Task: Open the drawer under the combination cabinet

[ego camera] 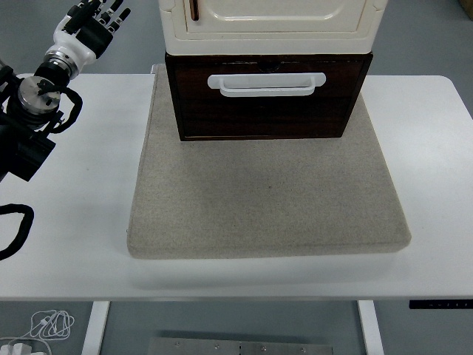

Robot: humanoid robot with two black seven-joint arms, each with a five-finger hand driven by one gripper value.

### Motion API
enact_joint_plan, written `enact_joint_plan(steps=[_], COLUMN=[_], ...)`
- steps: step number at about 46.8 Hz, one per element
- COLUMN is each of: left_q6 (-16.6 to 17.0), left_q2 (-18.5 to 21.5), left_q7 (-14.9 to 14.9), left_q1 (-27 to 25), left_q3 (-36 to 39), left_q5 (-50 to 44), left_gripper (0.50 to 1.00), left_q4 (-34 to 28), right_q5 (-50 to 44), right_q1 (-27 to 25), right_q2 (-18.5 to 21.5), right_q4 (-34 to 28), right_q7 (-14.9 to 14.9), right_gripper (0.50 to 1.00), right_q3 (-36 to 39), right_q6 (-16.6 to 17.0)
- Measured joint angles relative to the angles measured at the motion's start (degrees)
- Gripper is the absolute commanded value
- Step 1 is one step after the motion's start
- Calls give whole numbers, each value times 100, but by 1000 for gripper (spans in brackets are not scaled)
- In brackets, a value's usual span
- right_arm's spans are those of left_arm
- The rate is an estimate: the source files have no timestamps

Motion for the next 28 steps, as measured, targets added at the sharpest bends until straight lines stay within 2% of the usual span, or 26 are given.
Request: enact_joint_plan(steps=[15,28], left_q6=[-82,-102], left_q2=[507,1341], left_q7=[-39,-205], left_q1=[-239,-451], left_q3=[31,27], left_q5=[87,1144], left_gripper=[1000,1000], left_q4=[-207,-689], right_q5=[0,0], right_q1=[1,1], right_q2=[0,0], right_q4=[0,0], right_q7=[0,1], right_gripper=[926,926], right_q3=[0,0], right_q6=[0,0])
